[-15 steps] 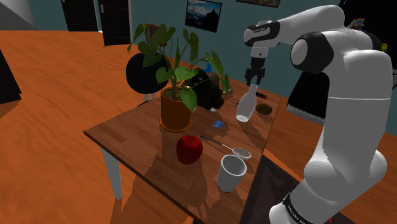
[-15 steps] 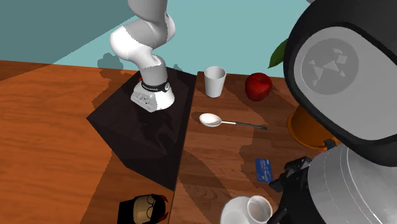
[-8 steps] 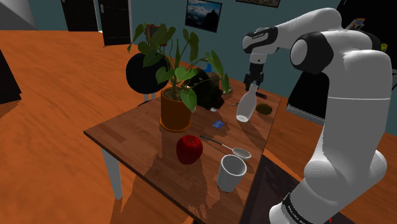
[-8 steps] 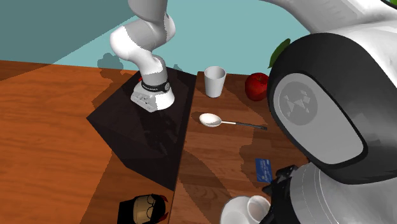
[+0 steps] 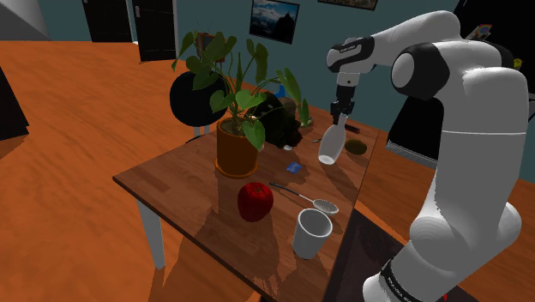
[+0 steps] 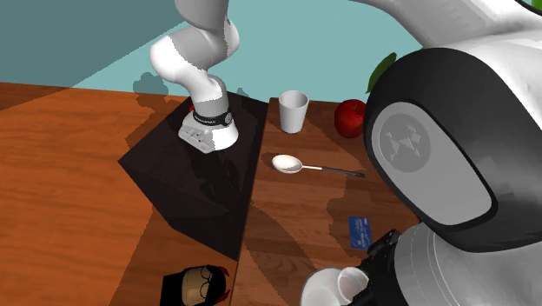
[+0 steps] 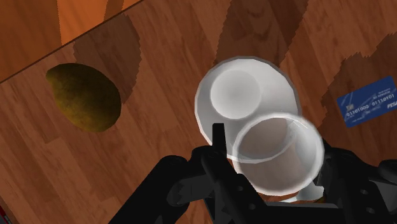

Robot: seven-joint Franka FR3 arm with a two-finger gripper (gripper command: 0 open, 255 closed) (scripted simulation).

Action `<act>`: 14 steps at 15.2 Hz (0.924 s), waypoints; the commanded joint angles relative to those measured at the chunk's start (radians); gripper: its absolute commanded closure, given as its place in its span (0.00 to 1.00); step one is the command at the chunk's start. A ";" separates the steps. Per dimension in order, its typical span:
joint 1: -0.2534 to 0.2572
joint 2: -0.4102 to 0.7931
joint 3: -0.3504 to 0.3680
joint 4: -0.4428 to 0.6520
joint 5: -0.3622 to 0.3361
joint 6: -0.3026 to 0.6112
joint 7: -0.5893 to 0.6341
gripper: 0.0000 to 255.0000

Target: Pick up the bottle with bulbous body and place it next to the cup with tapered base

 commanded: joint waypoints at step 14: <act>-0.003 -0.011 -0.003 0.065 -0.004 -0.075 -0.002 1.00</act>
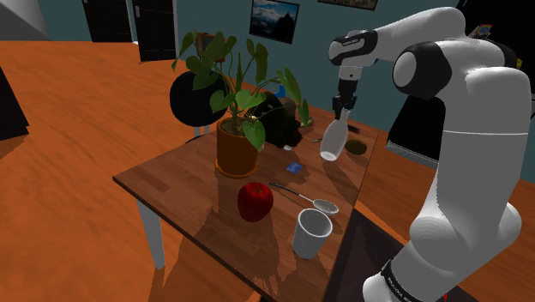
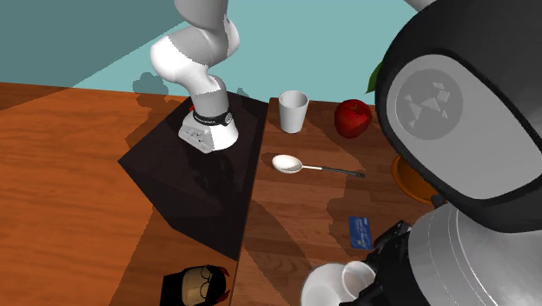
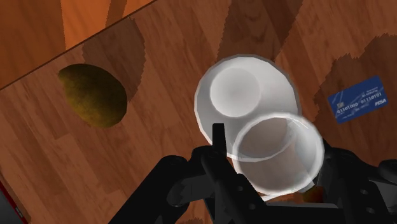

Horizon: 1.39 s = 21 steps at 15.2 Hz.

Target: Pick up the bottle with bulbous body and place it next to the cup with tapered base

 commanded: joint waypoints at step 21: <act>-0.044 0.051 -0.006 0.379 0.015 -0.326 -0.022 1.00</act>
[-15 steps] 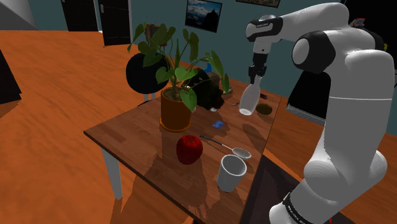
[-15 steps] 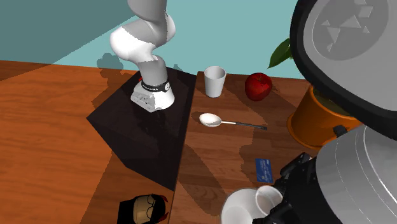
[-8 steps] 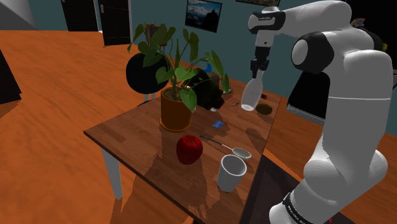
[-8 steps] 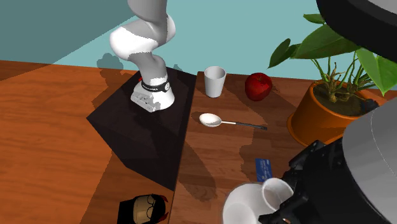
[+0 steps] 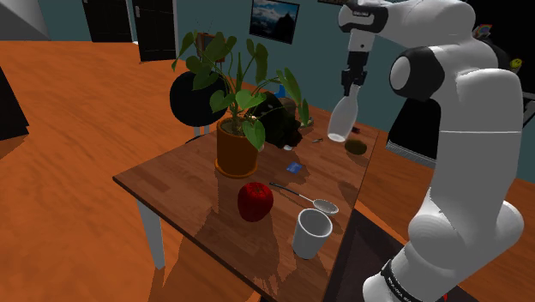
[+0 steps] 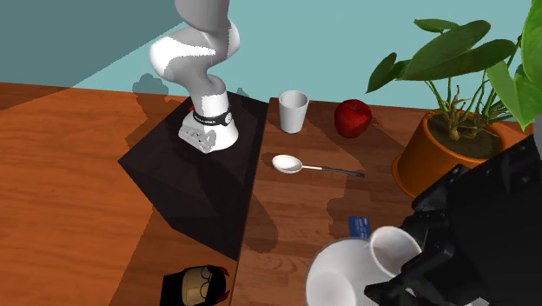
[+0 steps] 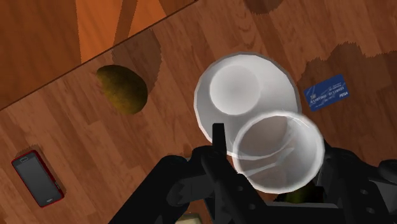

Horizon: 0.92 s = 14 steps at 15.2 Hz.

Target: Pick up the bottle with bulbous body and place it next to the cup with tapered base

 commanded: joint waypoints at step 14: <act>0.032 -0.036 -0.003 0.129 -0.005 -0.166 0.034 1.00</act>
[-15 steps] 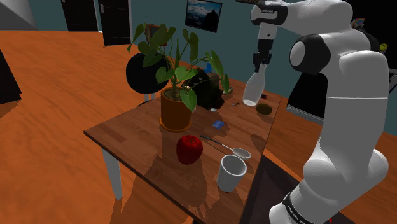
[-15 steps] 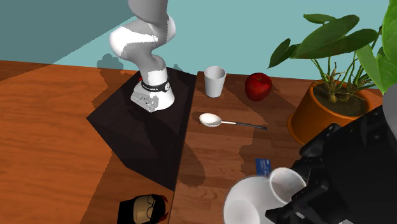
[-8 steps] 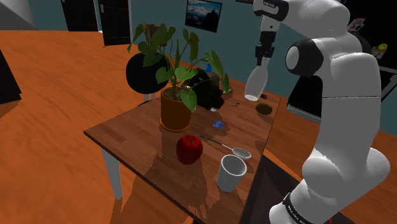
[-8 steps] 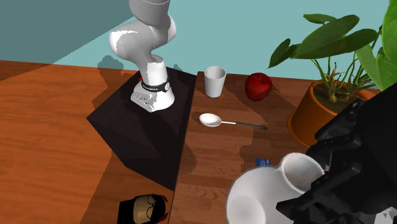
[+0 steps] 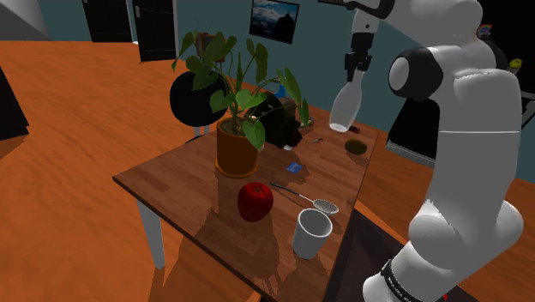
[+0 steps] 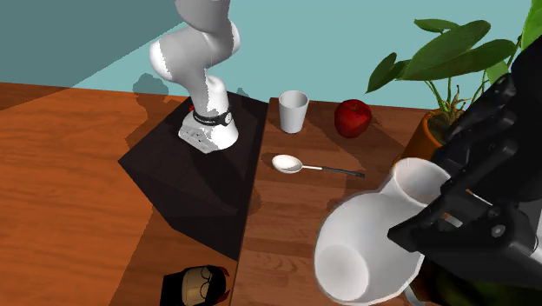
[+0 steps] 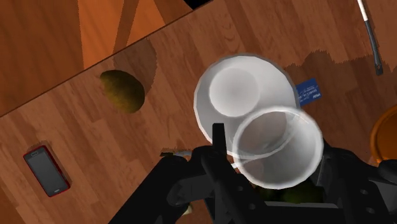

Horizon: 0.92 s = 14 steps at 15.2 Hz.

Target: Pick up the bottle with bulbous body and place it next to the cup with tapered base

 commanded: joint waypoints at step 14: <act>0.291 -0.506 0.113 -0.571 -0.127 0.072 0.345 1.00</act>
